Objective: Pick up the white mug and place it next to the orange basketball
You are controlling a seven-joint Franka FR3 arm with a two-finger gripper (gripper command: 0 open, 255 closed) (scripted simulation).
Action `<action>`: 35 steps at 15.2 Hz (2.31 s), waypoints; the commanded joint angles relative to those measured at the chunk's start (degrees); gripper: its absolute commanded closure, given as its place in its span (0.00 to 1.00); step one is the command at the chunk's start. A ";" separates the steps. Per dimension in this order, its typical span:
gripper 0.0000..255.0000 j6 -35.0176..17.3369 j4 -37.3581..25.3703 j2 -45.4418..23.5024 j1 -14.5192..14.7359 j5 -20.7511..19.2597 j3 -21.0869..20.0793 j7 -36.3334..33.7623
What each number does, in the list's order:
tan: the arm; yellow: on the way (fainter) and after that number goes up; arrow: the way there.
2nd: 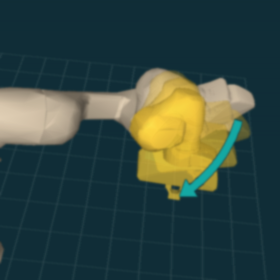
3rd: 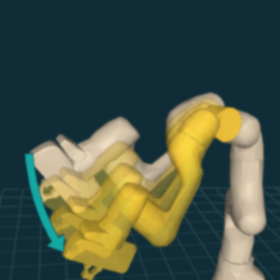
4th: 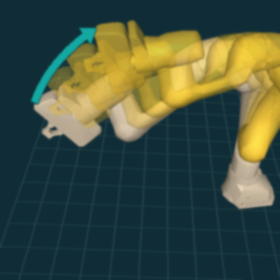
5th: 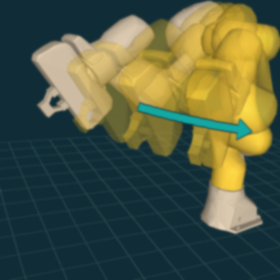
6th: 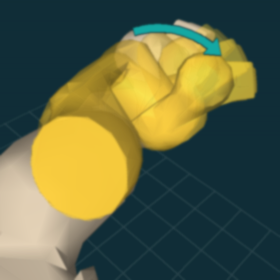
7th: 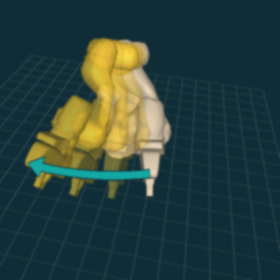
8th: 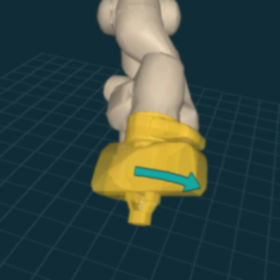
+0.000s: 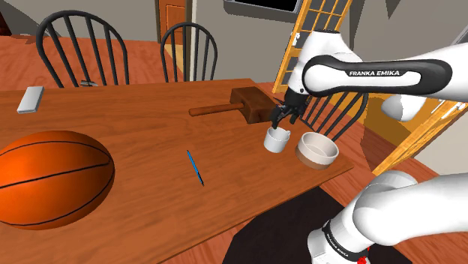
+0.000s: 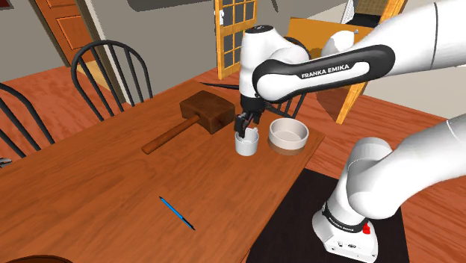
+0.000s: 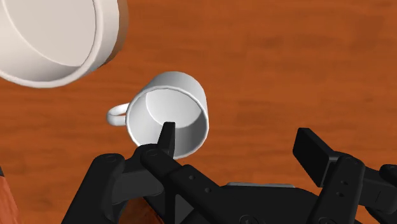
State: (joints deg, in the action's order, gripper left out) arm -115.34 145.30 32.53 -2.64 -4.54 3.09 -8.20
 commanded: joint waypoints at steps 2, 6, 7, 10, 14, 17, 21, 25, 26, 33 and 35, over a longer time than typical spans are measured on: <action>0.00 -6.37 1.08 -5.23 -0.70 -0.80 0.87 0.19; 0.00 -14.38 0.98 -13.50 -1.30 -1.47 1.54 -0.20; 0.00 -15.89 0.80 -15.23 -1.40 -1.59 1.67 -0.28; 0.00 -18.56 1.83 -16.86 -1.49 -1.72 1.81 -0.32; 0.00 -22.16 3.02 -19.27 -1.60 -1.88 2.00 -0.38; 0.00 -22.68 3.17 -19.63 -1.62 -1.90 2.03 -0.38; 0.00 -22.68 3.17 -19.64 -1.62 -1.90 2.03 -0.38; 1.00 -22.66 3.16 -19.63 -1.61 -1.90 2.03 -0.38; 1.00 -22.66 3.16 -19.63 -1.61 -1.90 2.03 -0.38; 1.00 -21.77 2.86 -19.03 -1.60 -1.86 2.01 -0.33; 1.00 -19.98 2.20 -17.90 -1.58 -1.79 1.96 -0.23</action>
State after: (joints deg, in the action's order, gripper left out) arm -136.12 147.72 14.05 -4.22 -6.34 5.07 -8.46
